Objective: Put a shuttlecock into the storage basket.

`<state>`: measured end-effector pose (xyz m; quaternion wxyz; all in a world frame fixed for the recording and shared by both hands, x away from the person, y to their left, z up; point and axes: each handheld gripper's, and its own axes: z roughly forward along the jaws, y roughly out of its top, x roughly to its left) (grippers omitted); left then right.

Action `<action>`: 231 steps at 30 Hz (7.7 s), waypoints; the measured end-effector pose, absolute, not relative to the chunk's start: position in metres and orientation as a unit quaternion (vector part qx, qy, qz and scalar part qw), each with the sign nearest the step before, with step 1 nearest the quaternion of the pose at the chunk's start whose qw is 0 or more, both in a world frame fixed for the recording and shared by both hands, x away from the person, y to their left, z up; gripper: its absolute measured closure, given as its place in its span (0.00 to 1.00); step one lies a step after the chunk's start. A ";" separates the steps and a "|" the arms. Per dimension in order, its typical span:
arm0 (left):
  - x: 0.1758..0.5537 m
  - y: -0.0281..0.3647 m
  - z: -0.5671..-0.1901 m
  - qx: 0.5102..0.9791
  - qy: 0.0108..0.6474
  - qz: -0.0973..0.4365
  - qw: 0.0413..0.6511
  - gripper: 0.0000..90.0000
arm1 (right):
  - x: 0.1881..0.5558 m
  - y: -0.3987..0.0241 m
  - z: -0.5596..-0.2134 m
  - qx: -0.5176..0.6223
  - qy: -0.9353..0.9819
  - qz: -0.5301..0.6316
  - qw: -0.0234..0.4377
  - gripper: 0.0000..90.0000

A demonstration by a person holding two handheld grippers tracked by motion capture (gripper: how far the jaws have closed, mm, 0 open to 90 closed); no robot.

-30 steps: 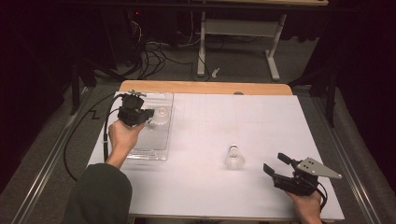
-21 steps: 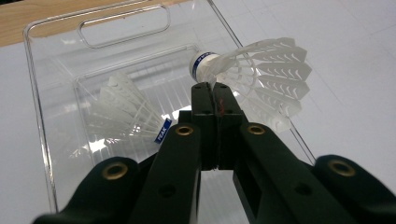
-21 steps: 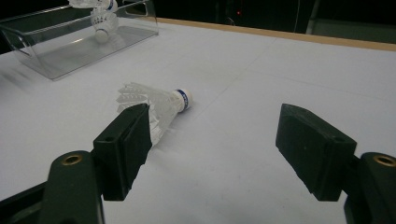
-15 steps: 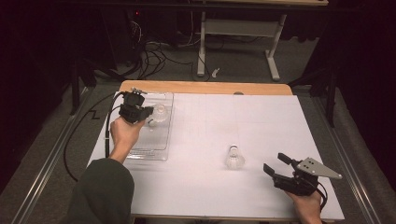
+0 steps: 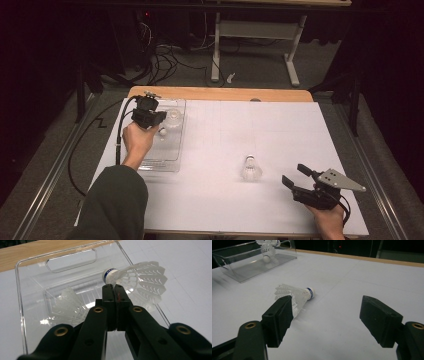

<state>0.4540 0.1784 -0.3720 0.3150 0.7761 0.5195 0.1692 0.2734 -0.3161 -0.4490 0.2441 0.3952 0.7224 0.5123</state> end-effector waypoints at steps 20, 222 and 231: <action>0.466 0.177 -0.376 0.772 0.533 0.177 0.300 0.66 | 0.273 -0.317 -0.449 0.396 0.721 0.513 0.244 0.30; 0.283 0.209 -0.405 0.714 0.434 0.201 0.510 0.41 | 0.281 -0.307 -0.446 0.408 0.721 0.514 0.222 0.30; 0.279 0.212 -0.409 0.709 0.436 0.200 0.516 0.41 | 0.283 -0.305 -0.443 0.406 0.724 0.513 0.220 0.31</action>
